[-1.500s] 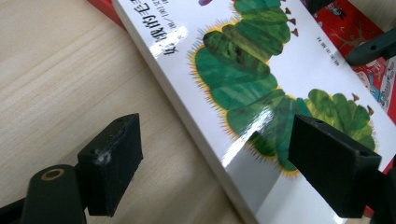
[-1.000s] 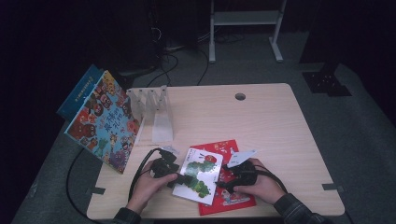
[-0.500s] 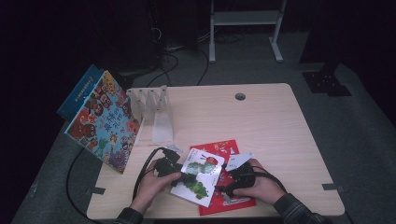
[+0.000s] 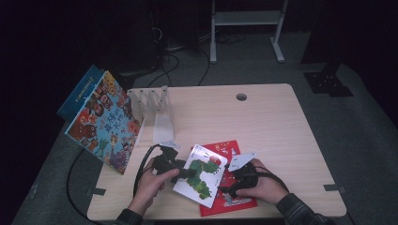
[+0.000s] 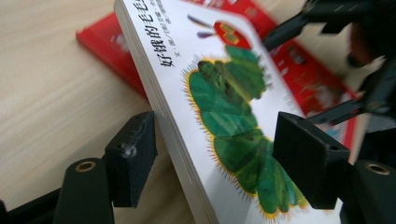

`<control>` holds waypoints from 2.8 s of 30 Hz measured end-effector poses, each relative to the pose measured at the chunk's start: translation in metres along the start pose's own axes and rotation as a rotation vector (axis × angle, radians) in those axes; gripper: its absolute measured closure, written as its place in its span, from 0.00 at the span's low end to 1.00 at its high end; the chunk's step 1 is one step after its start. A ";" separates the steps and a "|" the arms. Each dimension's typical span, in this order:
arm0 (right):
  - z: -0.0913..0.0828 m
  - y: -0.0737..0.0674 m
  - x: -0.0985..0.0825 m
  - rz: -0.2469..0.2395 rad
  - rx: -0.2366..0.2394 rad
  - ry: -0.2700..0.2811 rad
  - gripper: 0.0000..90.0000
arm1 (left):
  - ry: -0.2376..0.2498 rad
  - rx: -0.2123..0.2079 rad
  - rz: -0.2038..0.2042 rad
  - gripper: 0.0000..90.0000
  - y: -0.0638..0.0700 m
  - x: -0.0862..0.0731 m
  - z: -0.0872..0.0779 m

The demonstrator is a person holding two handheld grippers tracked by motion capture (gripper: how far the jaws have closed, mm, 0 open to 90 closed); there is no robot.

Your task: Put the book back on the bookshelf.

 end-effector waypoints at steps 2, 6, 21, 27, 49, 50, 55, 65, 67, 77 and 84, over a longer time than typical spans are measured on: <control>-0.001 0.001 0.000 0.004 -0.001 -0.001 0.16 | 0.022 -0.020 -0.001 0.33 0.003 0.004 -0.004; -0.002 0.002 -0.001 0.015 -0.004 -0.003 0.16 | 0.055 -0.051 -0.002 0.33 0.009 0.009 -0.009; -0.005 0.006 -0.003 0.028 -0.024 -0.006 0.18 | 0.032 -0.119 0.041 0.44 0.027 0.020 -0.002; -0.006 0.006 -0.003 0.025 -0.025 -0.006 0.18 | 0.015 -0.113 0.021 0.56 0.022 0.023 -0.002; -0.011 0.011 -0.006 0.056 -0.047 0.008 0.30 | -0.057 -0.107 -0.103 0.76 0.022 0.036 -0.003; -0.013 0.013 -0.006 0.066 -0.054 0.009 0.30 | -0.058 -0.109 -0.123 0.77 0.020 0.038 -0.003; -0.020 0.024 -0.012 0.113 -0.080 0.027 0.30 | -0.057 -0.107 -0.145 0.80 0.020 0.042 -0.004; -0.022 0.031 -0.016 0.105 -0.119 0.033 0.30 | -0.047 -0.064 -0.088 0.85 0.024 0.052 -0.015; -0.021 0.030 -0.016 0.084 -0.129 0.029 0.28 | -0.050 -0.024 -0.059 0.85 0.026 0.053 -0.019; -0.019 0.029 -0.017 0.083 -0.128 0.047 0.25 | -0.044 0.006 -0.038 0.86 0.024 0.052 -0.027; -0.018 0.028 -0.017 0.083 -0.130 0.055 0.23 | -0.007 0.023 -0.036 0.85 0.016 0.051 -0.042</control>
Point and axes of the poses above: each handheld gripper's, and its own axes: z roughly forward along the jaws, x roughly out of its top, y roughly to its right, the point moved 2 cm from there along z, roughly forward along the jaws, and after that the axes turned 5 degrees about x, right-handed, at the moved point
